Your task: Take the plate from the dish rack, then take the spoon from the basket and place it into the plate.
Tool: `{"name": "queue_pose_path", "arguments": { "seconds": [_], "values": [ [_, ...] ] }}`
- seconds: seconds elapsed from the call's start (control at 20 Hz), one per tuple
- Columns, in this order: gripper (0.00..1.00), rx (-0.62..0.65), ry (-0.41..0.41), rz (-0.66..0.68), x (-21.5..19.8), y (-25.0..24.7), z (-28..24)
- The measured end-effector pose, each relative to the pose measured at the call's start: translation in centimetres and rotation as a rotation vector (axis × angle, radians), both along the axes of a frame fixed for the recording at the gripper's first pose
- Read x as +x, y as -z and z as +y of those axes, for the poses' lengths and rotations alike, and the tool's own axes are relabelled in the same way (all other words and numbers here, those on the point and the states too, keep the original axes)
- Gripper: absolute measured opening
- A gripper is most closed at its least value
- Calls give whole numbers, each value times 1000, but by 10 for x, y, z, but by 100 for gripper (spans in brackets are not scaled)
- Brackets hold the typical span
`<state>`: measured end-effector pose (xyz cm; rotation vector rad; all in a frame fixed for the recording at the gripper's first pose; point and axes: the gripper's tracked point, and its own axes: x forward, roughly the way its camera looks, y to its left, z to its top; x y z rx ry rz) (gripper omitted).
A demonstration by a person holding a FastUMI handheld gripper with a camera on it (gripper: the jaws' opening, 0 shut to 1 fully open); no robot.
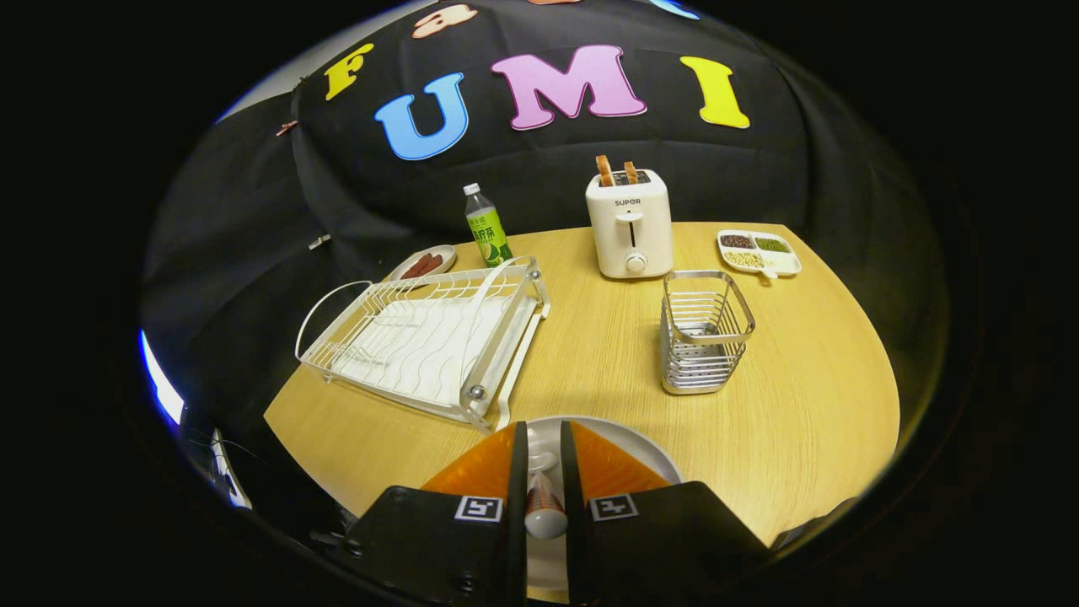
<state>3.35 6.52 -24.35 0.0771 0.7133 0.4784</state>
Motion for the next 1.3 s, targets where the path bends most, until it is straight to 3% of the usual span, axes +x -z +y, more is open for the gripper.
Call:
{"name": "queue_pose_path", "arguments": {
  "seconds": [0.15, 0.3, 0.55, 0.85, 1.1, 1.3],
  "values": [
    [27, 3, -25, 8, 1, -3, 6],
    [100, -9, -32, -46, 7, -24, 1],
    [98, 15, -2, -162, 26, -85, -3],
    [98, 47, 109, -345, 39, -194, -20],
    [98, 49, 197, -518, 19, -281, -23],
    [98, 80, 239, -548, -6, -320, -16]
  ]
}}
